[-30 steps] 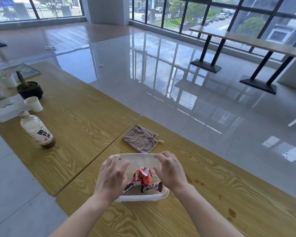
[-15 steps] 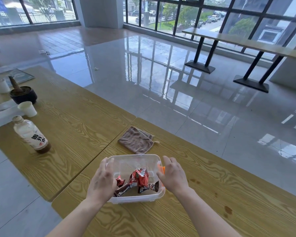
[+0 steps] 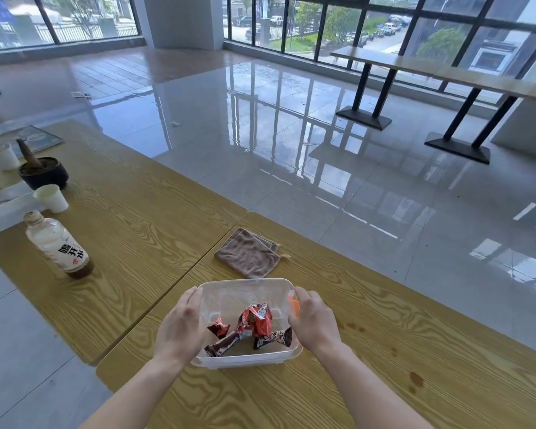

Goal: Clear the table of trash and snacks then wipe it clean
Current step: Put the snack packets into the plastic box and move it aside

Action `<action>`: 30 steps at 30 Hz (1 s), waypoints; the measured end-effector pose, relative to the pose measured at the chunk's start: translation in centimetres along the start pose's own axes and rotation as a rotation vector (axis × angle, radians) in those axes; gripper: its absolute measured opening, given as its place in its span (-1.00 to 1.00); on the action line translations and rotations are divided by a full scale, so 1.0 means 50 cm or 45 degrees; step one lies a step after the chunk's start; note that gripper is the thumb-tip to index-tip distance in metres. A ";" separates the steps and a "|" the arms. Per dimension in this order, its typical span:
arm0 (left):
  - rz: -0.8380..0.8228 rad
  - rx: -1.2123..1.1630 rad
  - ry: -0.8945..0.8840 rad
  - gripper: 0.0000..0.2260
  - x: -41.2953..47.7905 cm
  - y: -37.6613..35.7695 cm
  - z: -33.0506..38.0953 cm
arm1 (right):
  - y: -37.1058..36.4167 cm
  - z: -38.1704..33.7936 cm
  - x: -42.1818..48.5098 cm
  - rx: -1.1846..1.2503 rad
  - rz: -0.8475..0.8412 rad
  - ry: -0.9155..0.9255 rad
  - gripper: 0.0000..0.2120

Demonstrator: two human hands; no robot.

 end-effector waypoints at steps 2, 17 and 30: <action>0.001 -0.012 -0.029 -0.55 0.001 0.004 0.010 | 0.008 0.005 -0.001 -0.001 0.041 0.005 -0.75; -0.055 -0.103 -0.282 -0.44 0.014 -0.016 0.206 | 0.168 0.122 -0.041 -0.026 0.316 -0.156 -0.73; -0.186 -0.207 -0.626 -0.48 -0.044 -0.113 0.488 | 0.359 0.325 -0.149 -0.176 0.511 -0.451 -0.72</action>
Point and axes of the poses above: each hand's wrist, its own x-axis towards the middle knuckle, its own y-axis out of the back of the hand, z = x × y, the point moved 1 cm from there along x, towards the middle knuckle, and after that the axes turned 15 degrees about z, right-handed, at the moved point
